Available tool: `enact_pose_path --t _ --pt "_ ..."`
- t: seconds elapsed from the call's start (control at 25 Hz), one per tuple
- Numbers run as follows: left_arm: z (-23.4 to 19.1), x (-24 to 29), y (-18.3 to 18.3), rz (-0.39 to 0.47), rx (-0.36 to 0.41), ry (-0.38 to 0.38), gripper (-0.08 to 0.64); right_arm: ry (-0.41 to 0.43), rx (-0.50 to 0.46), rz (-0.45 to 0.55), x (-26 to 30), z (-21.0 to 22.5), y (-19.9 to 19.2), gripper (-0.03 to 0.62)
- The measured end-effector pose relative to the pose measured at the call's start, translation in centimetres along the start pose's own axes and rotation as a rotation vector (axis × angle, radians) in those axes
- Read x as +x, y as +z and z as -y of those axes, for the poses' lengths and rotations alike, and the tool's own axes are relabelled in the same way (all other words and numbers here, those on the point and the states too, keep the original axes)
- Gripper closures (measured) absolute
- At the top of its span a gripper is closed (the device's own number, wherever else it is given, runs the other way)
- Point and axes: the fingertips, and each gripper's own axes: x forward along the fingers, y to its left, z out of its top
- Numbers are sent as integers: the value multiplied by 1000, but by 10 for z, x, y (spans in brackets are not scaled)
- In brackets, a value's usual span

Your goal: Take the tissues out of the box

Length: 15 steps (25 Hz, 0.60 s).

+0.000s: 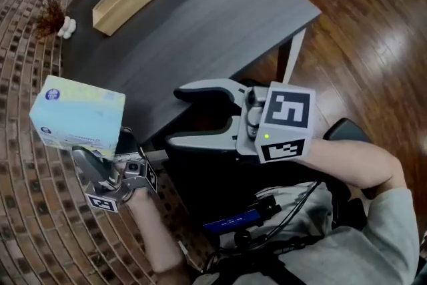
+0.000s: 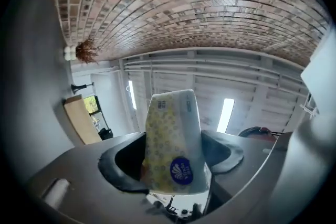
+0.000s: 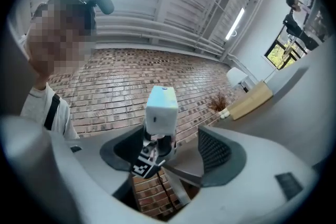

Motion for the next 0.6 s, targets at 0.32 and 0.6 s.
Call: enact_pose_path --t 0.32,0.6 --pt "22 -78 -44 150 -195 36 230 26 -23 -19 7 -29 -13 268" --pt "46 -70 -45 42 -127 34 229 -23 6 -16 3 -27 -10 268"
